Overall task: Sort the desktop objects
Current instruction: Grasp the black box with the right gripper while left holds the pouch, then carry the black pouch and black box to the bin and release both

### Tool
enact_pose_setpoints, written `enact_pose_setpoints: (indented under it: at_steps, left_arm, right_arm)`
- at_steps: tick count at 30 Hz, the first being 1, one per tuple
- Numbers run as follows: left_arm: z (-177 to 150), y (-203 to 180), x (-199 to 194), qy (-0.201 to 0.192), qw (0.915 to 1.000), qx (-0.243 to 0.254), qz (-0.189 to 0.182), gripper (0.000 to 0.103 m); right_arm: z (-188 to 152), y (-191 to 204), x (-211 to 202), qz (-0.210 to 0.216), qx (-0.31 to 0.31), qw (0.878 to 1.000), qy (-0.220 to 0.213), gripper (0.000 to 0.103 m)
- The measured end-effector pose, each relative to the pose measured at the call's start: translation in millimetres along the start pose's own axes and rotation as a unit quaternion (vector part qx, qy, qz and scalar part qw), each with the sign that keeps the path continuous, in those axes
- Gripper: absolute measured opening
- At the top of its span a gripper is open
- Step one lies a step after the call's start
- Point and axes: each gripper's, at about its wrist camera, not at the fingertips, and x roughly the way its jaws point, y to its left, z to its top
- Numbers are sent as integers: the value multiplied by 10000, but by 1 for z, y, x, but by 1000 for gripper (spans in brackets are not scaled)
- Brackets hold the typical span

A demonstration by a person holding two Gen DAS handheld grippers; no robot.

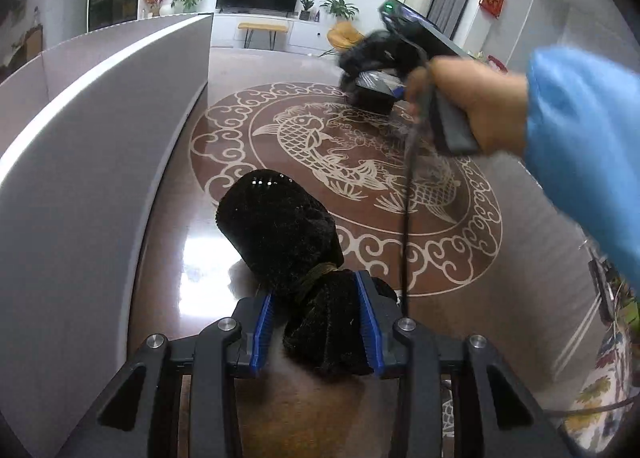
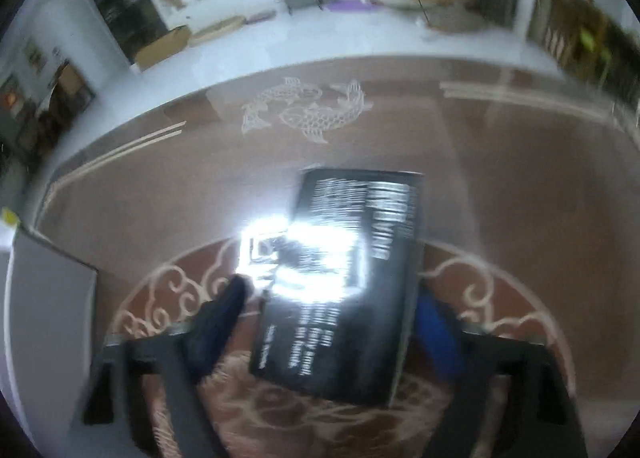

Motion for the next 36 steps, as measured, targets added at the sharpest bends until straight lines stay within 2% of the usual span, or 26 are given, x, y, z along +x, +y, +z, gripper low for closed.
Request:
enact_pose_setpoints:
  at_steps: [3,5,8,10,12,14,16,17,18,23,24,25,26,27,28,32,36]
  left_arm:
    - [2,2,1,20,9999,-2,-140,38]
    - [0,-2,1,70,9995,139,-281,38]
    - [-6,-11,-1,173,9971,409,-618,38]
    - [-12,-17,-5,277,9944,638,-797,39]
    - [-16,-20,-9,306,9938,719,-793,44]
    - [-20,-21,-14,281,9946,637,-771,53]
    - [-22,-24,-16,311,9952,512,-779,70]
    - [-21,-27,-16,341,9955,525,-714,73]
    - [-21,-32,-15,382,9964,571,-505,75]
    - [-20,-49,-7,484,9961,725,126,77]
    - [-21,-52,-6,460,9958,745,255,74]
    - [-23,-56,-5,357,9950,814,455,54]
    - [-25,-57,-7,304,9945,868,503,46]
    - [-25,-57,-7,304,9948,875,431,38]
    - [-24,-56,-10,298,9960,779,314,34]
    - [-22,-54,-38,-3,9982,603,32,33]
    - [-7,-48,-90,-448,9979,387,-253,33]
  right_arm:
    - [-14,-14,-10,201,-271,9994,-112,59]
    - [-37,-31,-26,404,-466,9979,-187,59]
    - [-84,-51,-54,647,-894,9938,-168,59]
    - [-137,-68,-84,778,-1292,9884,-160,59]
    - [-194,-86,-117,769,-1603,9838,-224,60]
    - [-241,-104,-141,728,-1696,9824,-299,61]
    - [-272,-123,-153,645,-1689,9828,-371,73]
    - [-278,-129,-156,597,-1661,9836,-359,89]
    - [-285,-134,-158,588,-1612,9846,-343,93]
    - [-283,-131,-158,726,-1641,9835,-236,93]
    - [-272,-130,-149,622,-1728,9828,-177,90]
    - [-272,-130,-150,479,-1756,9832,-147,83]
    - [-270,-132,-153,245,-1715,9848,-137,62]
    - [-271,-133,-156,249,-1662,9857,-126,60]
    - [-272,-138,-159,216,-1546,9877,-52,60]
    - [-278,-153,-181,373,-1354,9901,-57,59]
    - [-268,-133,-218,606,-1547,9856,-304,59]
